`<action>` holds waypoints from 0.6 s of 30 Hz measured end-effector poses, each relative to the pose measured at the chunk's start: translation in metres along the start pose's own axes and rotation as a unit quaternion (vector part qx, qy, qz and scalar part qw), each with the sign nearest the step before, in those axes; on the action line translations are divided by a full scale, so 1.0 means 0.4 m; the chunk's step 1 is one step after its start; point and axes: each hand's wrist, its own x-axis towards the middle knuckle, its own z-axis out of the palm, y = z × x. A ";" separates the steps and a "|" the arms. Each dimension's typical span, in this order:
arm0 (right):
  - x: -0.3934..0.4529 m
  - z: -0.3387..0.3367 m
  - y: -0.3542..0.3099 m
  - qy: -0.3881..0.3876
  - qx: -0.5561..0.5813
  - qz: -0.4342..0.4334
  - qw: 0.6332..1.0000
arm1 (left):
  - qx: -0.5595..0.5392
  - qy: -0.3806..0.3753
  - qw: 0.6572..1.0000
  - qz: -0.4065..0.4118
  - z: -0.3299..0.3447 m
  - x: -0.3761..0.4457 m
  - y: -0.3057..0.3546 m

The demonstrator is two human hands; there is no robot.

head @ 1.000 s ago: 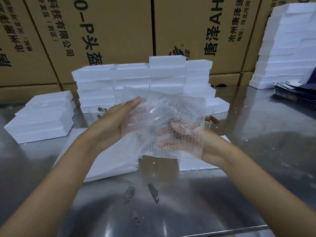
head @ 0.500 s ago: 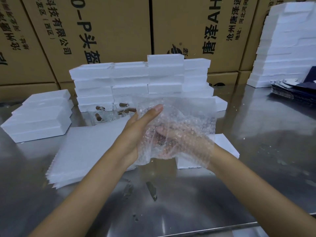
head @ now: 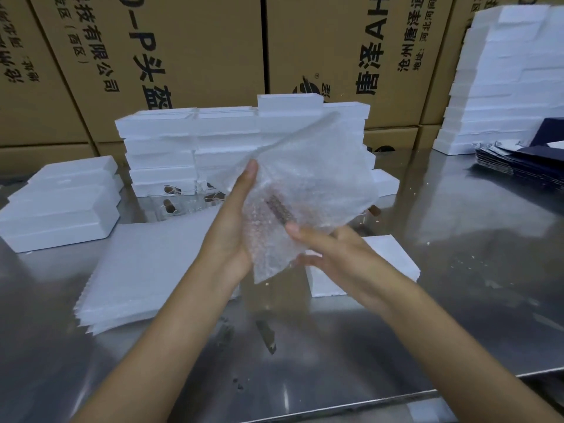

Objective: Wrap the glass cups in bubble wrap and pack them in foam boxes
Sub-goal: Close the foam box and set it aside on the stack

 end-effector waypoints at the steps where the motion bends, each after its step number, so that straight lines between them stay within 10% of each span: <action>1: 0.011 0.011 -0.007 0.056 0.029 -0.025 0.998 | 0.010 -0.014 1.000 -0.010 0.001 -0.004 -0.013; 6: 0.044 -0.011 -0.036 0.201 -0.027 -0.047 0.978 | 0.132 -0.034 0.991 -0.005 -0.035 -0.036 -0.052; 18: 0.021 0.003 0.078 0.126 -0.396 -0.040 0.909 | 0.514 -0.075 0.854 0.002 -0.150 -0.132 -0.121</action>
